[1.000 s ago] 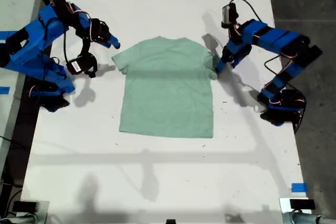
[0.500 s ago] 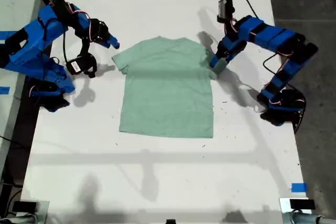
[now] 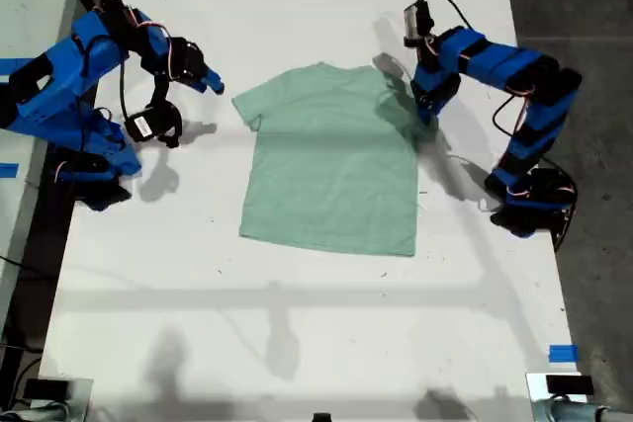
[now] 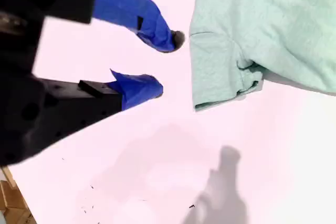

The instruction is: Fold tshirt

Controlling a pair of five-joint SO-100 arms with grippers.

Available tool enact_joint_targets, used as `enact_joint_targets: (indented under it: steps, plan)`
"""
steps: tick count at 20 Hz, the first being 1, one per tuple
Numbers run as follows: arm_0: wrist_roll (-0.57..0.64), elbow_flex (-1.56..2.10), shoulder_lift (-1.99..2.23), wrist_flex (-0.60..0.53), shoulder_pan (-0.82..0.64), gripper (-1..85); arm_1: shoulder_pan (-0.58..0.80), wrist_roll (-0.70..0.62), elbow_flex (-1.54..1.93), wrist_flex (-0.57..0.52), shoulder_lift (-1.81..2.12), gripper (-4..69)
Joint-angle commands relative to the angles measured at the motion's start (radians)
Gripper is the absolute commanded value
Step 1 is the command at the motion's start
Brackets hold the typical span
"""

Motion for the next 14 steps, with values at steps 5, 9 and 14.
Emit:
enact_joint_targets:
  steps: [5, 9, 14]
  plan:
    - [0.000, 0.000, 0.041, -0.025, -0.006, 10.9, -0.101, 0.100, -0.212, 0.196, 0.265, -0.9]
    - [0.000, 0.000, 0.041, -0.031, -0.008, 11.0, -0.319, 0.255, -0.574, 0.236, 0.058, -0.9]
    - [0.000, 0.000, 0.041, -0.038, -0.002, 10.8, -0.511, 0.396, -0.890, 0.094, -0.282, -1.0]
